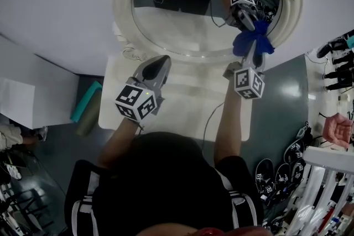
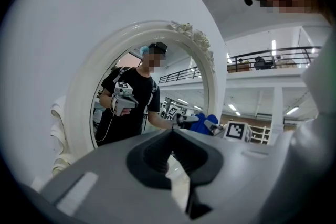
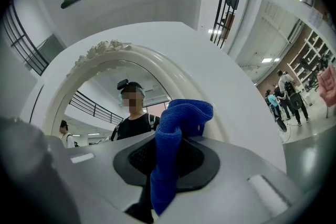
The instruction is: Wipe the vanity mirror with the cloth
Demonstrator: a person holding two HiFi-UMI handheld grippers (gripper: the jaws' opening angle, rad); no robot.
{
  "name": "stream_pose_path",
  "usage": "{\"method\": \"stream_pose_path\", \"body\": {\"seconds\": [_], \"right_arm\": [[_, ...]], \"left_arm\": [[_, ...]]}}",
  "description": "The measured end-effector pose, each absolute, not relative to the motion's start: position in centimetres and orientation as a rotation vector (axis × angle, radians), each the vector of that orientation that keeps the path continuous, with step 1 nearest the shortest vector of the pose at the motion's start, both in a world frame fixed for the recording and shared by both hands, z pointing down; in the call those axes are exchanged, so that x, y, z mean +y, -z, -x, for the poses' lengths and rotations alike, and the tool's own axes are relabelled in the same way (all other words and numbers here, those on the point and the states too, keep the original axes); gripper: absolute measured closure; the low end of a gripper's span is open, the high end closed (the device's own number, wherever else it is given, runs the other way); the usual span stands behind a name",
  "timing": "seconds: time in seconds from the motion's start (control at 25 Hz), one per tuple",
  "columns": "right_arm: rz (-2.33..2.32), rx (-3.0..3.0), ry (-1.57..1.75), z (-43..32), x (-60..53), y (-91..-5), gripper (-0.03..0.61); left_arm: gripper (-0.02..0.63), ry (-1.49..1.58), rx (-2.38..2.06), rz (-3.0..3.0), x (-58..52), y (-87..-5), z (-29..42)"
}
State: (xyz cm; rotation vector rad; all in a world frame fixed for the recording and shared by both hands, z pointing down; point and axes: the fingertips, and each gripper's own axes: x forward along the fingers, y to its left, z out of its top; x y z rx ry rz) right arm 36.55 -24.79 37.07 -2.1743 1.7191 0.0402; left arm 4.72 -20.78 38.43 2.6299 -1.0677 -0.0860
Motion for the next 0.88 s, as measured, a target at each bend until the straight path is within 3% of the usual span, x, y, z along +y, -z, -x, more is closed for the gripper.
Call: {"method": "stream_pose_path", "body": {"seconds": [0.88], "right_arm": [[2.074,1.76,-0.14,-35.0,-25.7,-35.2,0.511]], "left_arm": [[0.603,0.117,-1.101,-2.602,-20.5,-38.5,-4.0]]}}
